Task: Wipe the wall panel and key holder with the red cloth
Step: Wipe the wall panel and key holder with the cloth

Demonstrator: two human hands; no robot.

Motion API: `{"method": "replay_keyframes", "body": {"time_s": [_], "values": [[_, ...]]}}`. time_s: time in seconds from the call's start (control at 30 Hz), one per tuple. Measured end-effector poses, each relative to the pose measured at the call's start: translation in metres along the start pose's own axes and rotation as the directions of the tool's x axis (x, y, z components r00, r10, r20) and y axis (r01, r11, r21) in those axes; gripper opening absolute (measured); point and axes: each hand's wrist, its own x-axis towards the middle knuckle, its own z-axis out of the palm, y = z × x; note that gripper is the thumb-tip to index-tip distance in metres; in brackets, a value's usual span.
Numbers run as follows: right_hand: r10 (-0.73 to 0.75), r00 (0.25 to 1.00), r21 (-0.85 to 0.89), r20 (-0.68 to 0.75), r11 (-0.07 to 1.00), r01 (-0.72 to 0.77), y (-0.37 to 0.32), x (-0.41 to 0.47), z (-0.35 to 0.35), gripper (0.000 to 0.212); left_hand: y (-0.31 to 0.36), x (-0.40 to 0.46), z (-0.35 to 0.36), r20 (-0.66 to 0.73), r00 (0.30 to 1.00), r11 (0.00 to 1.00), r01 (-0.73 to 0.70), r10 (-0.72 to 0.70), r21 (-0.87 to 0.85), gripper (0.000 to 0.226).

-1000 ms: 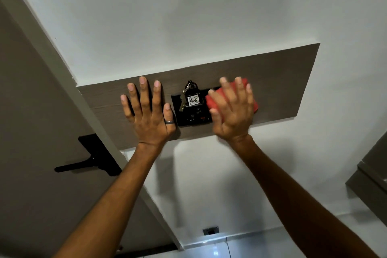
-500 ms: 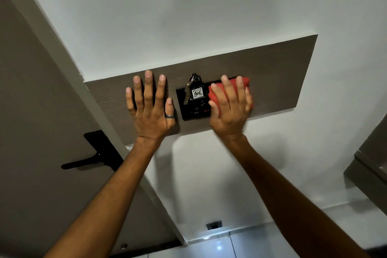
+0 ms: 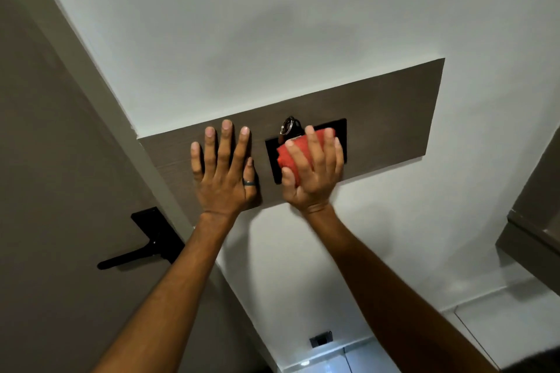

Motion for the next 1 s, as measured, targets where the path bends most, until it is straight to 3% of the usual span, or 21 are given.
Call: {"method": "replay_keyframes", "body": {"time_s": [0.03, 0.07, 0.13, 0.17, 0.2, 0.23, 0.3, 0.33, 0.43, 0.47, 0.57, 0.6, 0.67, 0.7, 0.73, 0.8, 0.83, 0.9, 0.97, 1.0], "values": [[0.058, 0.998, -0.006, -0.018, 0.998, -0.058, -0.011, -0.009, 0.004, 0.041, -0.001, 0.001, -0.001, 0.013, 1.0, 1.0, 0.012, -0.012, 0.0, 0.057], [-0.001, 1.0, -0.028, -0.015, 1.0, 0.0, -0.015, -0.017, 0.005, 0.04, -0.001, 0.001, -0.002, 0.023, 1.0, 1.0, 0.019, -0.019, -0.006, 0.056], [-0.312, 0.949, -0.043, 0.047, 0.949, 0.314, 0.007, -0.016, 0.001, 0.04, 0.001, -0.001, -0.003, 0.029, 0.999, 0.999, 0.021, -0.02, -0.024, 0.056], [-0.37, 0.927, -0.057, 0.058, 0.926, 0.373, 0.02, -0.012, 0.0, 0.042, 0.001, -0.002, -0.003, 0.024, 1.0, 0.999, 0.017, -0.016, -0.027, 0.056], [-0.321, 0.946, -0.052, 0.048, 0.945, 0.323, 0.026, -0.01, -0.001, 0.045, 0.0, -0.002, -0.002, 0.017, 1.0, 0.999, 0.013, -0.013, -0.029, 0.055], [-0.158, 0.987, -0.032, 0.024, 0.987, 0.159, 0.022, -0.01, -0.001, 0.046, 0.0, -0.002, -0.002, 0.012, 1.0, 1.0, 0.011, -0.01, -0.028, 0.056], [0.159, 0.987, -0.012, -0.038, 0.987, -0.159, -0.007, -0.014, 0.004, 0.044, -0.001, -0.001, -0.001, 0.006, 1.0, 1.0, 0.012, -0.011, -0.018, 0.056], [0.171, 0.985, -0.006, -0.037, 0.985, -0.171, -0.014, -0.02, 0.004, 0.043, 0.0, -0.002, -0.001, 0.01, 1.0, 1.0, 0.013, -0.013, -0.02, 0.056], [-0.253, 0.966, 0.009, 0.055, 0.967, 0.253, 0.02, -0.009, -0.003, 0.043, -0.001, -0.005, 0.002, -0.003, 1.0, 1.0, -0.004, 0.004, -0.019, 0.056], [-0.253, 0.966, 0.005, 0.06, 0.967, 0.253, 0.026, -0.004, -0.004, 0.044, -0.001, -0.004, 0.002, -0.006, 1.0, 1.0, -0.006, 0.006, -0.016, 0.057], [0.101, 0.995, -0.012, 0.001, 0.995, -0.101, -0.006, -0.002, -0.003, 0.043, 0.0, -0.001, 0.003, -0.007, 1.0, 0.999, 0.024, -0.025, -0.026, 0.057], [0.074, 0.997, -0.023, 0.004, 0.997, -0.074, -0.013, -0.005, -0.002, 0.041, 0.0, -0.002, 0.002, -0.002, 0.999, 0.999, 0.035, -0.035, -0.026, 0.058], [-0.22, 0.974, 0.011, 0.06, 0.976, 0.22, 0.004, -0.002, -0.004, 0.04, 0.001, -0.005, 0.002, -0.003, 1.0, 0.999, 0.025, -0.025, -0.034, 0.058], [-0.295, 0.953, 0.023, 0.071, 0.955, 0.294, 0.017, 0.001, -0.006, 0.041, 0.001, -0.006, 0.002, -0.003, 1.0, 0.999, 0.023, -0.023, -0.035, 0.058], [-0.262, 0.963, 0.027, 0.066, 0.965, 0.26, 0.022, 0.0, -0.007, 0.042, 0.001, -0.006, 0.002, -0.005, 1.0, 0.999, 0.025, -0.025, -0.031, 0.058], [-0.011, 0.999, -0.024, 0.036, 1.0, 0.012, 0.004, -0.002, -0.004, 0.043, 0.003, -0.004, 0.003, -0.01, 0.999, 0.999, 0.041, -0.041, -0.026, 0.057], [0.044, 0.999, -0.05, 0.016, 0.998, -0.043, -0.008, -0.007, 0.0, 0.043, 0.005, -0.002, 0.003, -0.007, 0.998, 0.998, 0.055, -0.055, -0.028, 0.057], [-0.162, 0.986, -0.027, 0.04, 0.986, 0.163, -0.001, -0.012, 0.002, 0.044, 0.008, -0.003, 0.002, 0.001, 0.997, 0.997, 0.073, -0.074, -0.038, 0.056], [-0.419, 0.905, 0.028, 0.067, 0.908, 0.419, 0.035, -0.005, -0.007, 0.044, 0.008, -0.004, 0.002, -0.005, 0.998, 0.997, 0.07, -0.07, -0.042, 0.055], [-0.428, 0.901, 0.042, 0.074, 0.904, 0.426, 0.049, -0.001, -0.011, 0.044, 0.007, -0.004, 0.003, -0.008, 0.997, 0.997, 0.071, -0.071, -0.037, 0.055]]}}
